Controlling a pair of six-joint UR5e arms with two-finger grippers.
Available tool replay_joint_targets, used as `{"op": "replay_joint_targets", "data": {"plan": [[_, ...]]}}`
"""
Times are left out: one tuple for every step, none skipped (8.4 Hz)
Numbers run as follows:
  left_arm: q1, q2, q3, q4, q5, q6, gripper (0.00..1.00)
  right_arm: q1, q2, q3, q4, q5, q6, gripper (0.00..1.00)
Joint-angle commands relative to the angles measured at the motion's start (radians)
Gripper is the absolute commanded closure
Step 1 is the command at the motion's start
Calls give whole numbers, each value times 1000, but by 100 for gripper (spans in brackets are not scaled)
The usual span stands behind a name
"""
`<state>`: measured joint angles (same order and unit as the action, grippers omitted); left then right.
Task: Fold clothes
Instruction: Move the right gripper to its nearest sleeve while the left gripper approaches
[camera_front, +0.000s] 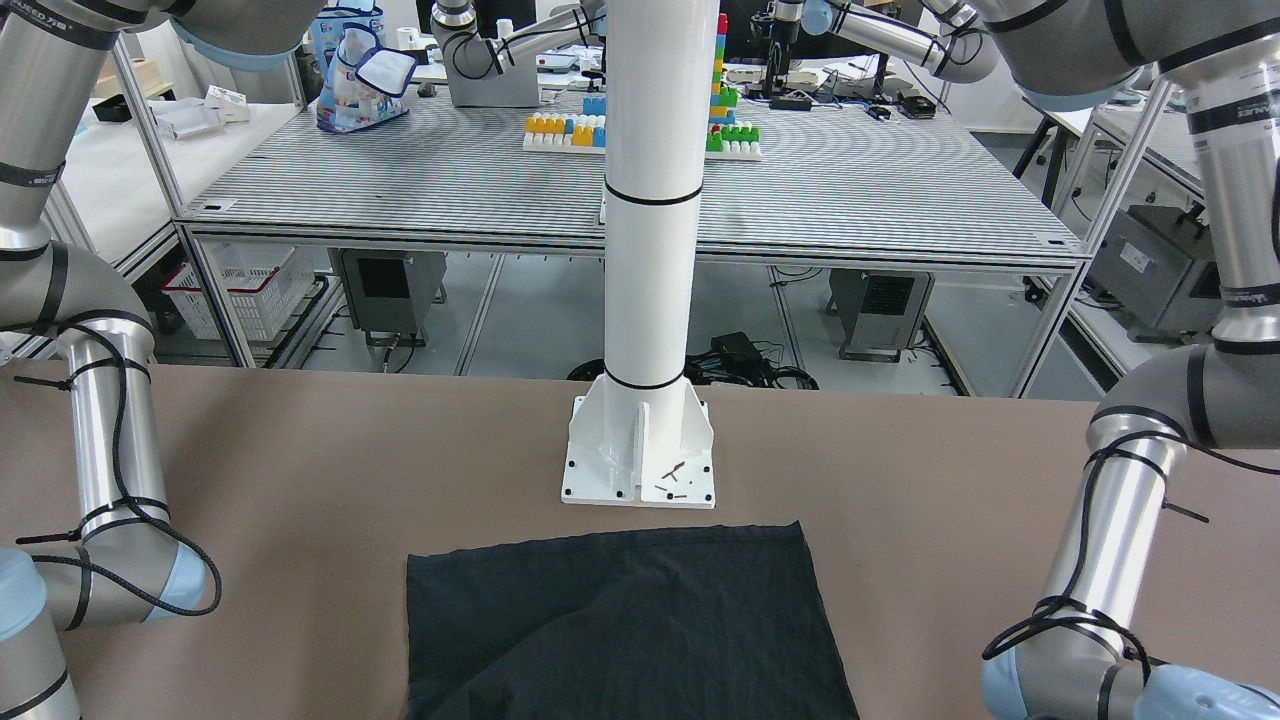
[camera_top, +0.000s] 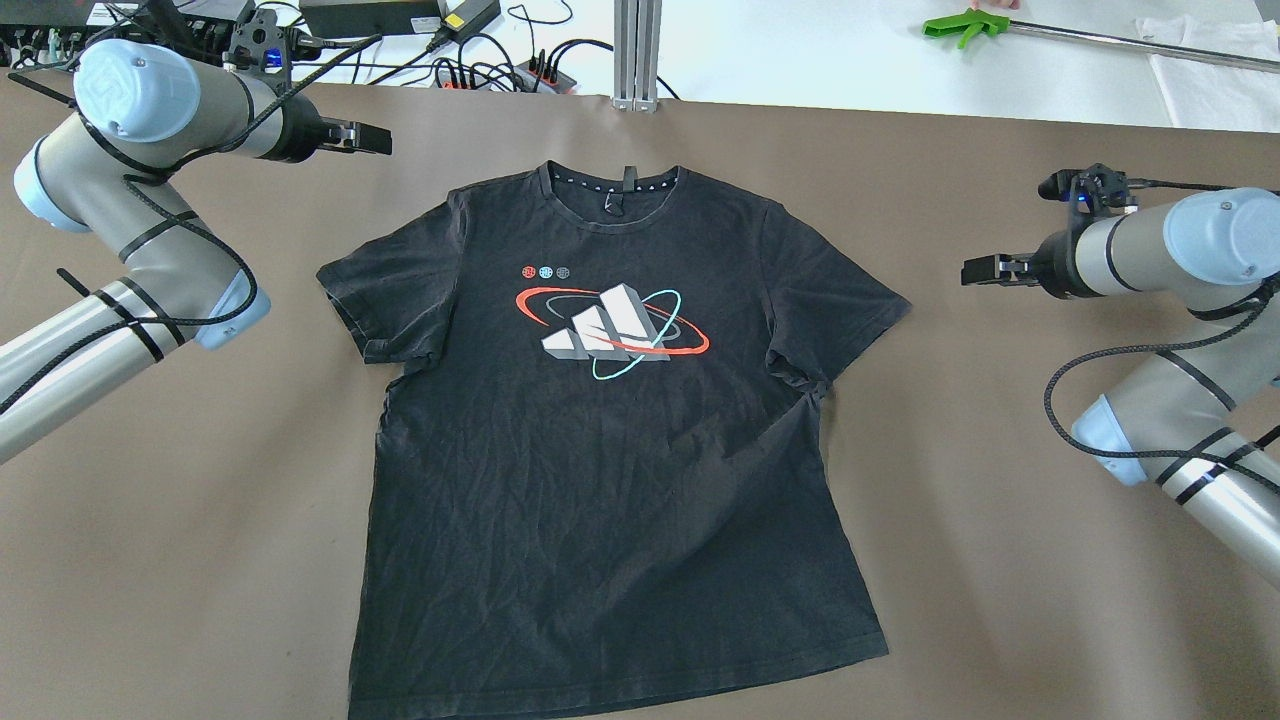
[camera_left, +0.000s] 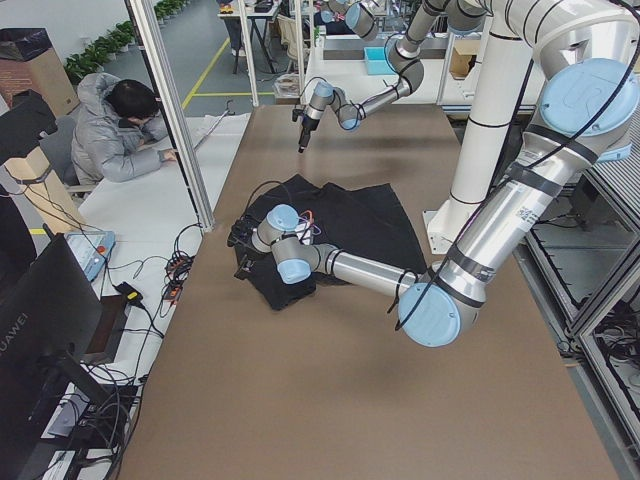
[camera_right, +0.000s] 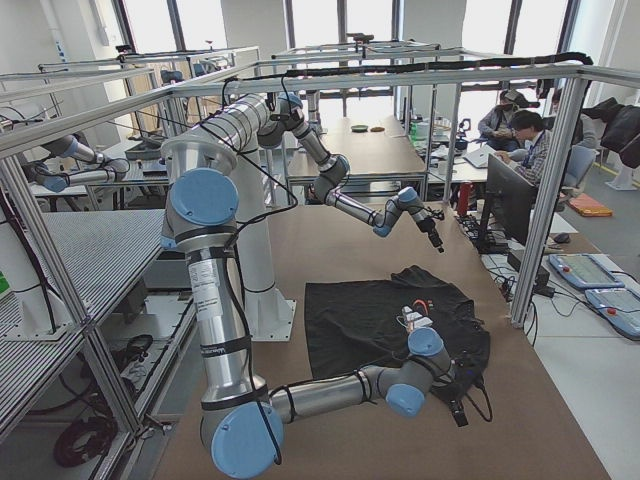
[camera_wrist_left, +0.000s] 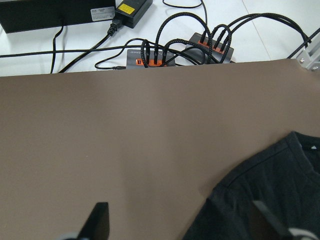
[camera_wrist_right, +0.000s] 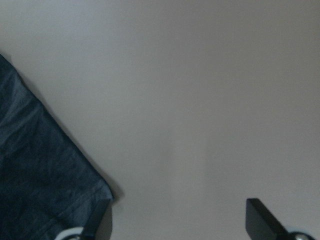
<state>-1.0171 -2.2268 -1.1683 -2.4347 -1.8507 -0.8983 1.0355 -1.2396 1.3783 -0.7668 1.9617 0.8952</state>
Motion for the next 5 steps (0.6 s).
{"op": "replay_joint_targets", "data": {"plan": [[2, -33, 38, 0, 4, 1, 0, -55, 57, -91, 73, -61, 74, 6], [2, -34, 36, 0, 4, -1, 0, -87, 60, -91, 73, -102, 109, 6], [2, -42, 38, 2, 5, -1, 0, -106, 66, -91, 73, -113, 126, 6], [2, -42, 36, 2, 5, -1, 0, -117, 68, -93, 75, -115, 143, 6], [2, -43, 38, 2, 7, -1, 0, -133, 68, -96, 75, -138, 165, 6]]}}
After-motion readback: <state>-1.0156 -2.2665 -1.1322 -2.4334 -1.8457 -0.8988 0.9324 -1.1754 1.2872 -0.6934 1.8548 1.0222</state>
